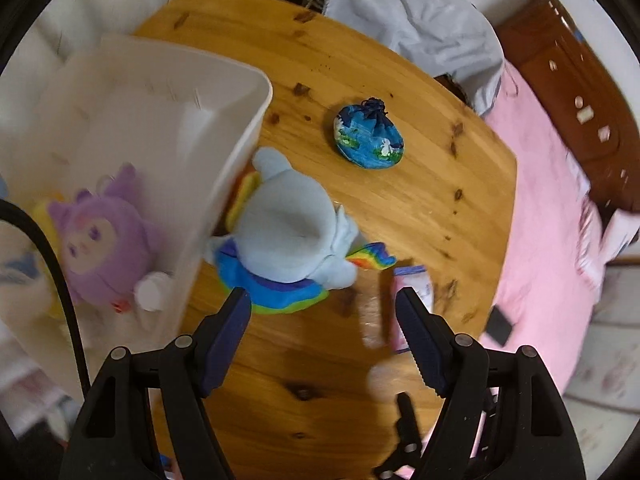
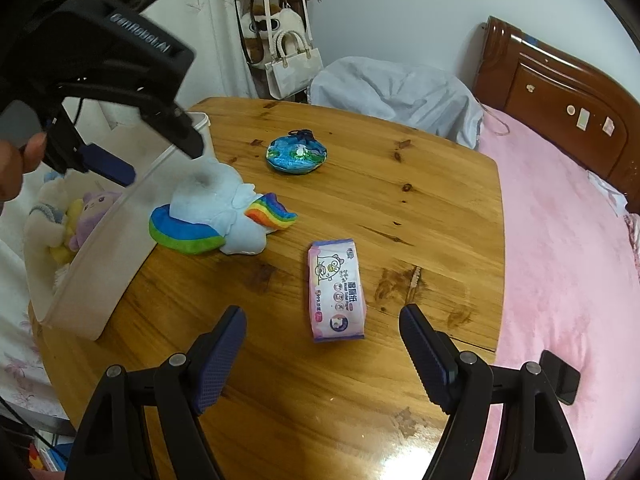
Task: Organize objects
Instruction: 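Grasp the light-blue rainbow plush with the left gripper while the right gripper grasps the pink tissue pack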
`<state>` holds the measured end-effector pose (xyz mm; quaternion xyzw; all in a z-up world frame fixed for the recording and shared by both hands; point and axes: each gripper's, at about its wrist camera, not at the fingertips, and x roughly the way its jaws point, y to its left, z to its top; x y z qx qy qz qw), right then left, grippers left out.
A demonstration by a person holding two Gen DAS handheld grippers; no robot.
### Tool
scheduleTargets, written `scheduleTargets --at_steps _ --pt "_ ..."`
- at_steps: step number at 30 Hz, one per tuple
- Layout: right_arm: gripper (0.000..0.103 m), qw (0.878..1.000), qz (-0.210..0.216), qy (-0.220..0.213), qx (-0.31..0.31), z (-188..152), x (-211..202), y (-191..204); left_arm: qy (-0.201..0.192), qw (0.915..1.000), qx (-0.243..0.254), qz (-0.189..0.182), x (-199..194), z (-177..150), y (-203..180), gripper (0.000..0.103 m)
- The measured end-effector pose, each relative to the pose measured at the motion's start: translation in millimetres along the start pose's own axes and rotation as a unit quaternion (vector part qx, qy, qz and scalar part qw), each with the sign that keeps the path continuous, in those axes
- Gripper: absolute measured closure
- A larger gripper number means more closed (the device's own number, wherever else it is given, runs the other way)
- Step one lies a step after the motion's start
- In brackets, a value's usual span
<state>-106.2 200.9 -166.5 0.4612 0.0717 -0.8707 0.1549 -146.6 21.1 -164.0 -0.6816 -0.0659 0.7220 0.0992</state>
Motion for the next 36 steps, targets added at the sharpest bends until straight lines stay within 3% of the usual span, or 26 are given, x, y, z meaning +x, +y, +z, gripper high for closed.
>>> scheduleTargets --at_steps 12,20,36 --pt "0.023 0.999 0.023 -0.022 0.034 -5.7 14.3 -14.1 -0.006 0.9964 -0.081 -0.024 25.1 8.3 4.5 0.02" --pt "0.023 0.998 0.036 -0.003 0.047 -11.3 38.0 -19.3 -0.005 0.9938 -0.111 -0.004 41.9 13.5 11.2 0.019" --pt "0.023 0.998 0.054 0.018 0.04 -16.2 62.3 -19.9 -0.007 0.9916 -0.123 0.041 64.3 17.6 15.0 0.014"
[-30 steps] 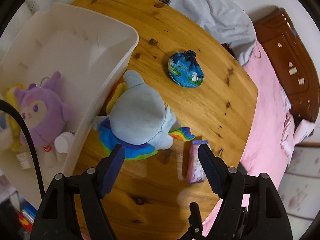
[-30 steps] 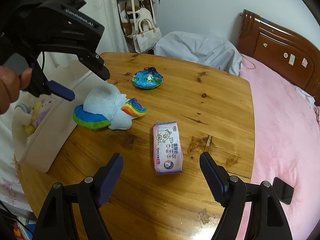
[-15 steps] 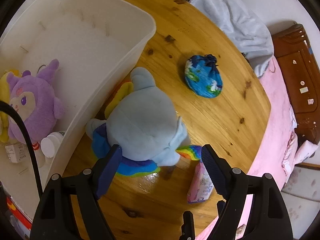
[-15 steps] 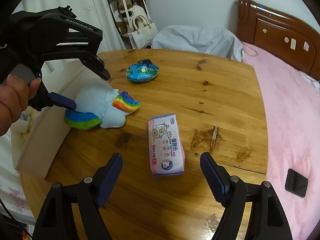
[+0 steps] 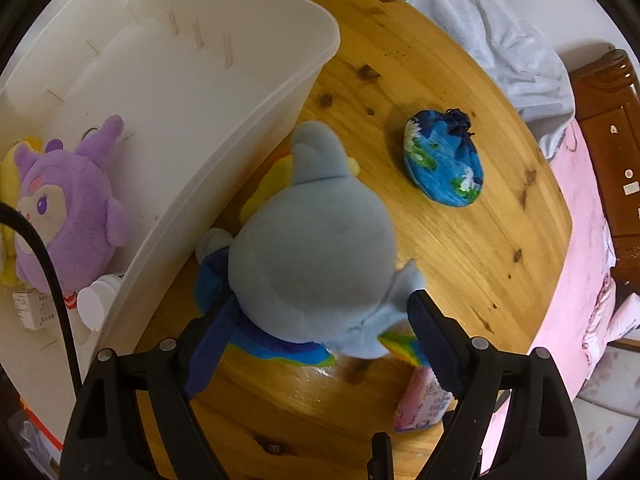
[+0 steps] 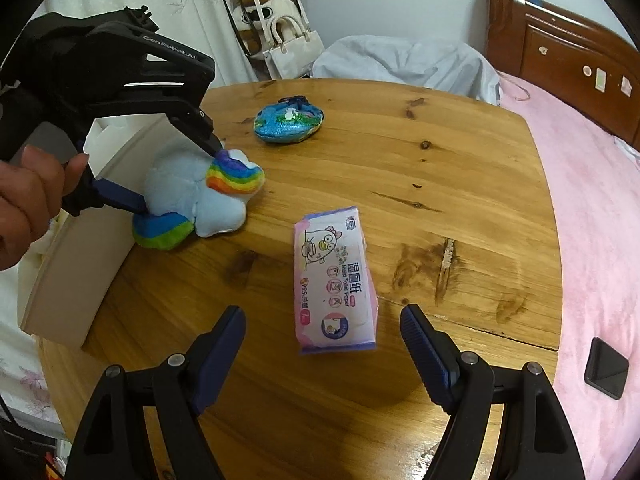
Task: Organize objects
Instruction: 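Grasp the light-blue rainbow plush with the left gripper while the right gripper grasps the pink tissue pack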
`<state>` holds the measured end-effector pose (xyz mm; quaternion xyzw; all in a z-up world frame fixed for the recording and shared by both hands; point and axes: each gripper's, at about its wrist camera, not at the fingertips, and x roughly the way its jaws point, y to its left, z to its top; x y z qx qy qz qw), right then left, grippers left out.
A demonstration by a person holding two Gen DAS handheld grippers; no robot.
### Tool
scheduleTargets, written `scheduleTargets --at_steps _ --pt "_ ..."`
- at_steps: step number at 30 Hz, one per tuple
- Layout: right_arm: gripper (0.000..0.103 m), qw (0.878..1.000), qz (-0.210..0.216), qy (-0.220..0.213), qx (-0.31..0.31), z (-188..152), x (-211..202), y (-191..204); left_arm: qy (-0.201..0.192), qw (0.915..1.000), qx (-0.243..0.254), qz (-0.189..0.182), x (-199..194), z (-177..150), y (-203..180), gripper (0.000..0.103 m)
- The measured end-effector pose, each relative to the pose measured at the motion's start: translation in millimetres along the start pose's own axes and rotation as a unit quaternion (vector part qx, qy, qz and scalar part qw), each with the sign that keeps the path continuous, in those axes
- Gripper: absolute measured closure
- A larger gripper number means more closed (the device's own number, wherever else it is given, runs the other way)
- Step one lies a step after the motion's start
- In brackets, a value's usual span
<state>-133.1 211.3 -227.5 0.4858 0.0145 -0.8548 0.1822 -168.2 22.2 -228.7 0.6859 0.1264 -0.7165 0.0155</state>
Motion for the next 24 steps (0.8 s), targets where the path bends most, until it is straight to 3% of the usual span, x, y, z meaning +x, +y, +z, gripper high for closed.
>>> scheduleTargets --at_steps 7,24 --pt "0.024 1.0 0.003 0.01 0.005 -3.0 7.7 -2.8 -0.012 0.9999 0.011 0.006 2.0 1.2 -5.8 0.013" --pt "0.057 1.0 0.002 0.021 0.005 -0.5 13.8 -2.9 -0.026 0.9993 0.02 0.019 10.7 5.8 -14.1 0.012"
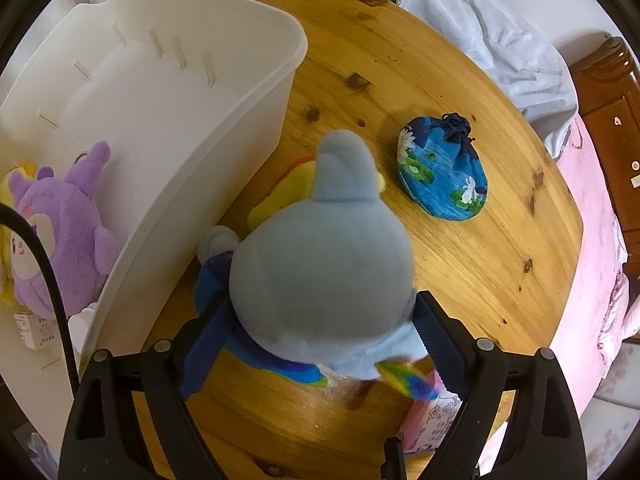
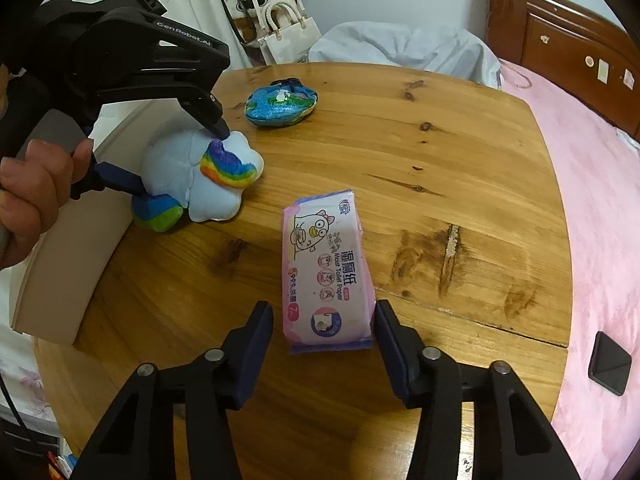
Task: Organize objects
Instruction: 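Grasp the light-blue rainbow plush with the left gripper while the right gripper grasps the pink tissue pack, then carry the rainbow plush in the left gripper while the right gripper carries the tissue pack over the tray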
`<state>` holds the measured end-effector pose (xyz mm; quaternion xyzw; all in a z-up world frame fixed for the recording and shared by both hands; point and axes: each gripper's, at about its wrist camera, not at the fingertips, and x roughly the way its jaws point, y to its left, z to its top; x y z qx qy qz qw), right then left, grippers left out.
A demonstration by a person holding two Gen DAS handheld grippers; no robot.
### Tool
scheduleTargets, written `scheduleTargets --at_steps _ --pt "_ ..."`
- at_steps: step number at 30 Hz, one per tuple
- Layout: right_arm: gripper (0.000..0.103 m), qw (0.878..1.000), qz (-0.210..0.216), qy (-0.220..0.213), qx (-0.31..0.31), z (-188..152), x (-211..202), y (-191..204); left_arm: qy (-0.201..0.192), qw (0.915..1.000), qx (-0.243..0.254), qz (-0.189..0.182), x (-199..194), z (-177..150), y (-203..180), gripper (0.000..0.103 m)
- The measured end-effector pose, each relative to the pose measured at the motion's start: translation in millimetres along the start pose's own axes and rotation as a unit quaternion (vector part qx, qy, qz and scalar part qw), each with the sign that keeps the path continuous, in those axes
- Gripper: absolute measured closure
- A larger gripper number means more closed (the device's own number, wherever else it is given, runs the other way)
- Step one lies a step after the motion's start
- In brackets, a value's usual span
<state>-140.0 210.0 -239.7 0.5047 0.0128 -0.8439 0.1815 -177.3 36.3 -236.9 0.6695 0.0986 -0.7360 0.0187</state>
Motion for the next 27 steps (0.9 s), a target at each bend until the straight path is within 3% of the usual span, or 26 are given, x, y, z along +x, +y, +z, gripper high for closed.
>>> scheduleTargets --at_steps 12,27 --pt "0.058 1.0 0.0 0.002 0.0 -4.4 -3.5 4.4 0.0 0.9996 0.028 0.003 4.6 3.2 2.1 0.02" --pt "0.058 0.999 0.007 -0.005 0.054 -5.2 -24.1 11.8 0.05 0.9966 0.06 -0.028 -4.3 -7.6 15.8 0.021"
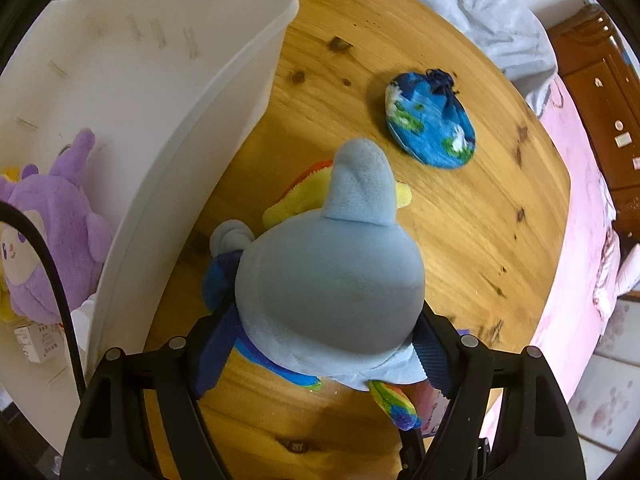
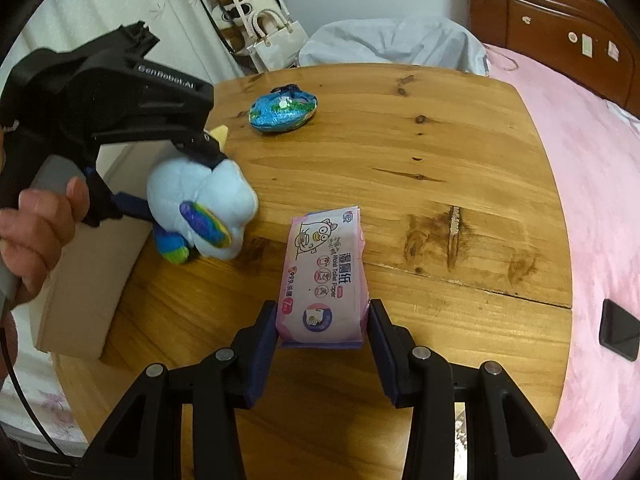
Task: Organize objects
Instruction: 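Carry the rainbow plush in the left gripper while the right gripper carries the tissue pack over the tray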
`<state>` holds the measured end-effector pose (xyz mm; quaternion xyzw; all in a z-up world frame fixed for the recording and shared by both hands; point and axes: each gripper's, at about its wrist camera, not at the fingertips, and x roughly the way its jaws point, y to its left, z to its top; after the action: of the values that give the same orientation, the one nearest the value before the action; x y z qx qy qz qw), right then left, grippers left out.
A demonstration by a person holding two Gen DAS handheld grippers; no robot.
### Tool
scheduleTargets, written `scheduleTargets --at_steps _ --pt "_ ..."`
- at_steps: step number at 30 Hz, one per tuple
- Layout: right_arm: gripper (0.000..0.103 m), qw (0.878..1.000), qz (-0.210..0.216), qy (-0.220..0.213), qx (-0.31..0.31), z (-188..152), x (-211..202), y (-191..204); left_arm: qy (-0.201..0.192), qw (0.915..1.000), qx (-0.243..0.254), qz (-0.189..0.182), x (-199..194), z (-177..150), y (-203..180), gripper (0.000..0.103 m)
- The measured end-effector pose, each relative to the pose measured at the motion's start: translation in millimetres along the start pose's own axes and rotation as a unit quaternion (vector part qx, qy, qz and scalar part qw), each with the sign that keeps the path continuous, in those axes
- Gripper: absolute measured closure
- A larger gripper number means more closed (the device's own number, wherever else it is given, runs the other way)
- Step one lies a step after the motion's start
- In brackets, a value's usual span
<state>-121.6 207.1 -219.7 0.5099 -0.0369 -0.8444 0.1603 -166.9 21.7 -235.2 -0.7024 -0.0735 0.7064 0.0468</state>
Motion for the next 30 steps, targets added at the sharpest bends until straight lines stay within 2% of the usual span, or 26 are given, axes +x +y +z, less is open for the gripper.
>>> scheduleTargets --at_steps 6,12,22,30 --pt "0.059 0.999 0.011 -0.004 0.04 -3.2 -16.9 1.2 0.006 0.9991 0.041 0.005 -9.6 -12.2 -7.3 0.021" --pt "0.059 0.999 0.003 -0.016 0.031 -10.6 -41.7 9.3 0.01 0.9951 0.097 0.014 -27.7 -24.6 -13.1 0.021" --pt "0.059 0.998 -0.02 -0.044 0.044 -19.7 -90.2 23.9 -0.019 0.9836 0.178 0.02 -70.9 -36.0 -18.1 0.021" --pt "0.059 0.996 -0.02 -0.076 0.038 -16.4 -120.3 55.4 -0.049 0.9725 0.228 0.01 -114.5 -45.6 -9.3 0.021"
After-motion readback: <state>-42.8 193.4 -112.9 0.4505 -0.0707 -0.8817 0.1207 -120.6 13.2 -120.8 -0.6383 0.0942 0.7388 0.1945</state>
